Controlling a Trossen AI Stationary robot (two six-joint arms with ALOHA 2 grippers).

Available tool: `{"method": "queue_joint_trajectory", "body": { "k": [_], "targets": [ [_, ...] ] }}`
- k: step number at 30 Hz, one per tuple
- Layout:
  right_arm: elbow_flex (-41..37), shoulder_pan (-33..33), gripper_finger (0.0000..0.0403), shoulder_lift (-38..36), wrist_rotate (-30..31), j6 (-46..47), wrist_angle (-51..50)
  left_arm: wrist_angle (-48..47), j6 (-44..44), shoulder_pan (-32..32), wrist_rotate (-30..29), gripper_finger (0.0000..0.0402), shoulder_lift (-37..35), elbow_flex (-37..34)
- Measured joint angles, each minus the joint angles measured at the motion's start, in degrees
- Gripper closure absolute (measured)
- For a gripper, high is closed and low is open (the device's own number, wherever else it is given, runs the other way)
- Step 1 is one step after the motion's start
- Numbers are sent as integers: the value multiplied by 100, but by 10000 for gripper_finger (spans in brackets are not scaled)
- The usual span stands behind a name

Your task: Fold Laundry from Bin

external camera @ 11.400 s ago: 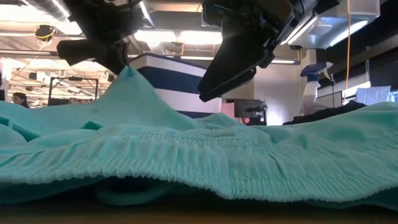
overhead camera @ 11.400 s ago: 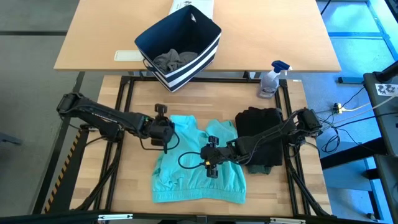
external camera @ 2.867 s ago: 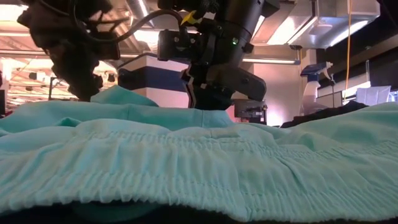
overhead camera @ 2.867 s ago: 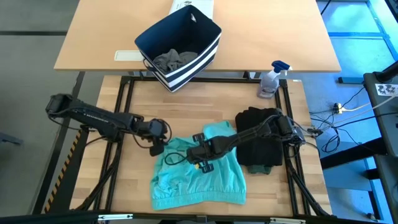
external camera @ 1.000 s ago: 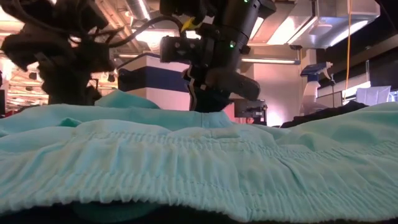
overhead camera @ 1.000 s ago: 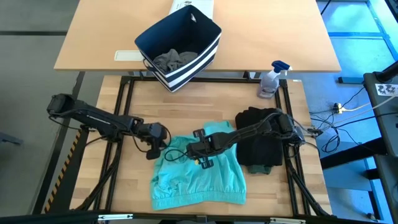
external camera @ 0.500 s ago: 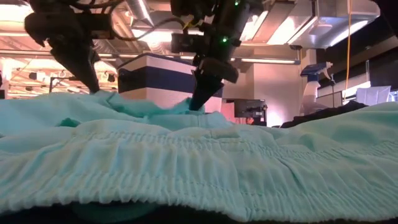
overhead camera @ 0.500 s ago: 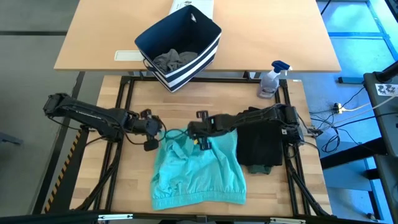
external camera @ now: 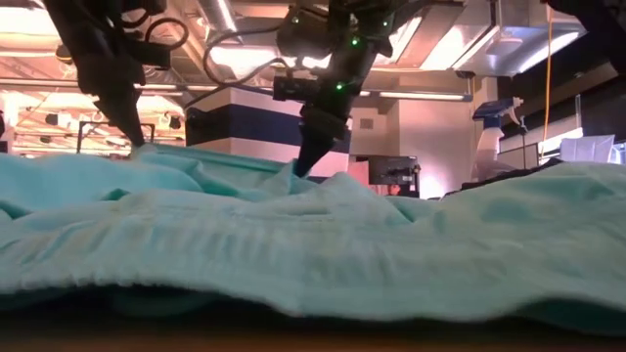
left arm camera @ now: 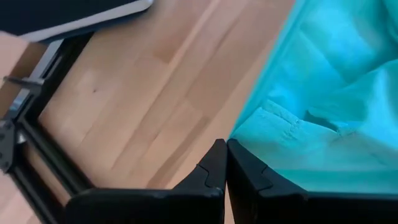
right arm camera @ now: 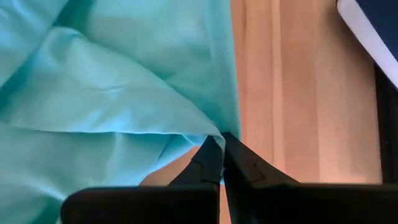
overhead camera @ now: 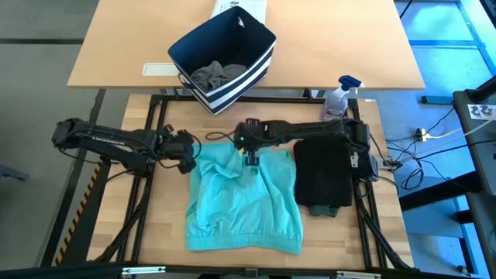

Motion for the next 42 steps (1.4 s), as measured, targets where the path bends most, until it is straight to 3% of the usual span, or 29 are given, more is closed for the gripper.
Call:
{"method": "queue_joint_trajectory", "body": {
  "k": [11, 23, 31, 42],
  "targets": [
    [-4, -292, 397, 11, -275, -22, 163, -55, 278, 394, 264, 394, 0, -2],
    [-22, -316, 293, 212, 446, -166, 86, 31, 714, 405, 262, 307, -1, -17],
    [-22, -316, 268, 214, 481, -277, 147, 1476, 1983, 452, 1460, 301, 415, -208],
    [-20, -312, 267, 215, 215, -282, 125, 3085, 3452, 1353, 3400, 301, 1383, -594]
  ]
}}
